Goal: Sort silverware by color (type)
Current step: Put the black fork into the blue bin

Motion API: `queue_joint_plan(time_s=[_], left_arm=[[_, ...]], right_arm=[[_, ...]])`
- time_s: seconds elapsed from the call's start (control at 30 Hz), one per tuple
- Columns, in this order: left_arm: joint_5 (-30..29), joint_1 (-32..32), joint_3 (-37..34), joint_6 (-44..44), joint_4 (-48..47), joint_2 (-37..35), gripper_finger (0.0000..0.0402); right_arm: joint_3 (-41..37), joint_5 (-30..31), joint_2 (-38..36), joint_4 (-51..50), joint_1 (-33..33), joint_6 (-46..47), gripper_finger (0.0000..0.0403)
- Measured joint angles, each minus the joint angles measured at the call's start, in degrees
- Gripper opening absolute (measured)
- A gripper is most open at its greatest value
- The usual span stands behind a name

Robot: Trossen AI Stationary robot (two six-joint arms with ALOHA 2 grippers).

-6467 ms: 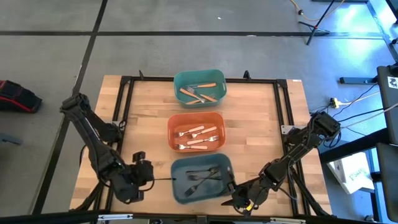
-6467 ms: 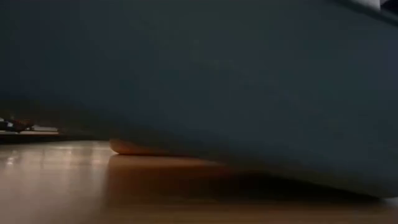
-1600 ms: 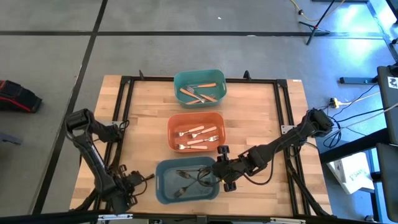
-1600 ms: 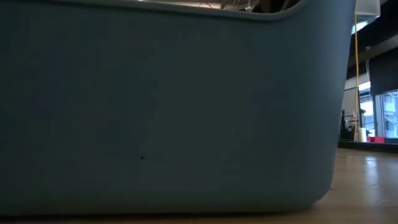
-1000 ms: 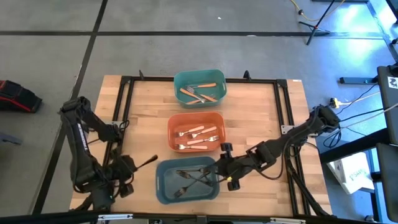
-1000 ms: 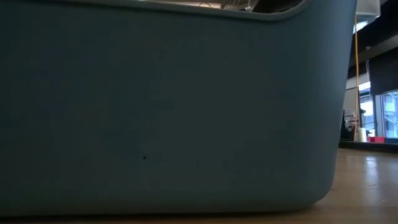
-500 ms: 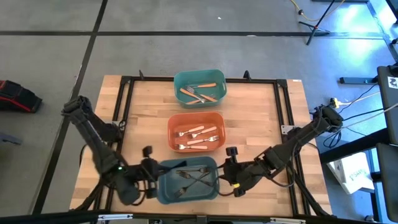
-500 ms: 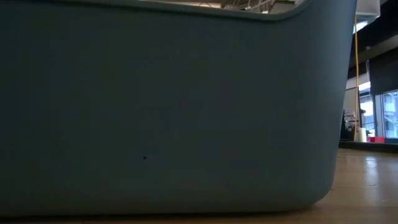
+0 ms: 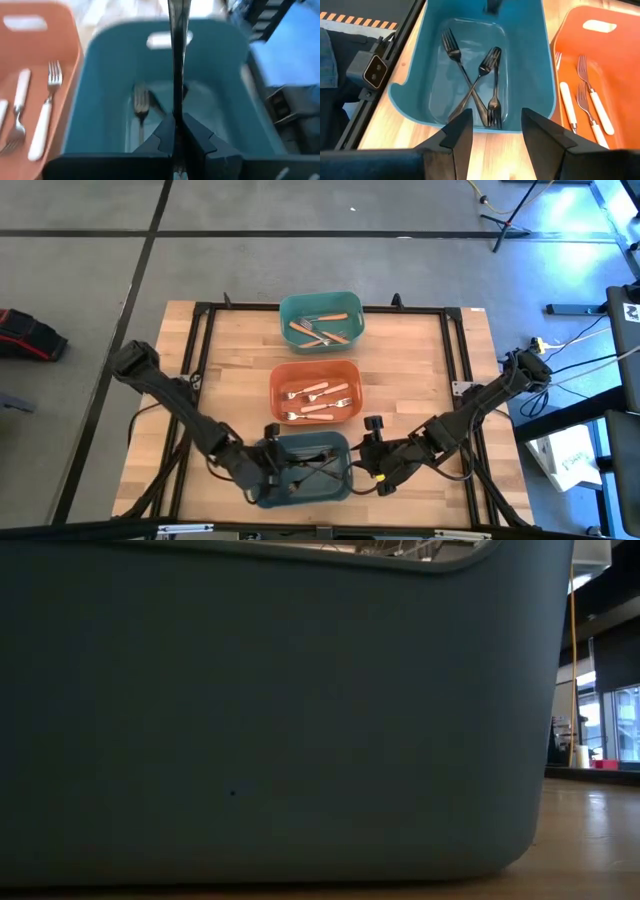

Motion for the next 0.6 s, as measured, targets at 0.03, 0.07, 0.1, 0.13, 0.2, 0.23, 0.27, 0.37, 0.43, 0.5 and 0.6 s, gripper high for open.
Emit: queue_joint_plan(time_s=[0.03,0.07,0.1,0.13,0.2,0.23,0.27,0.37,0.43,0.5,0.6], left_arm=[[0.13,0.31,0.00,0.02,0.01,1.34,0.0010],[0.42,0.61,0.01,0.02,-0.04,2.70,0.0010],[0.65,0.92,0.20,0.02,-0.06,4.08,0.0010],[1.14,1.16,0.39,0.02,-0.04,5.30,0.0010],[2.62,1.62,0.42,0.23,-0.24,6.87,0.0015],[3.45,1.85,0.50,0.15,-0.18,7.31,0.0019],[4.34,2.03,0.57,-0.38,0.01,7.53,0.0023],[5.47,2.72,0.61,-1.57,0.02,7.80,0.0039],[6.48,3.18,0.61,-1.64,0.00,7.81,0.0054],[8.23,3.57,0.61,-1.62,-0.03,7.58,0.0069],[11.05,3.94,1.33,-1.49,-0.64,7.49,0.0088]], right_arm=[[0.00,-0.05,0.00,-0.01,0.01,0.08,0.0160],[0.00,-0.03,0.00,-0.04,0.01,0.10,0.0160],[0.00,-0.03,0.00,0.00,0.00,0.10,0.0160],[0.00,-0.03,0.00,-0.02,0.01,0.10,0.0160],[0.00,-0.03,0.00,-0.05,0.01,0.10,0.0160],[0.00,-0.03,0.00,-0.09,0.01,0.10,0.0160],[0.00,-0.04,0.00,-0.13,0.01,0.10,0.0160],[0.00,-0.03,0.00,-0.23,0.01,0.10,0.0160],[0.00,-0.03,0.00,-0.56,0.01,0.10,0.0160],[0.00,-0.03,0.00,-0.89,0.01,0.10,0.0160],[0.00,-0.03,0.00,-1.09,0.01,0.10,0.0160]])
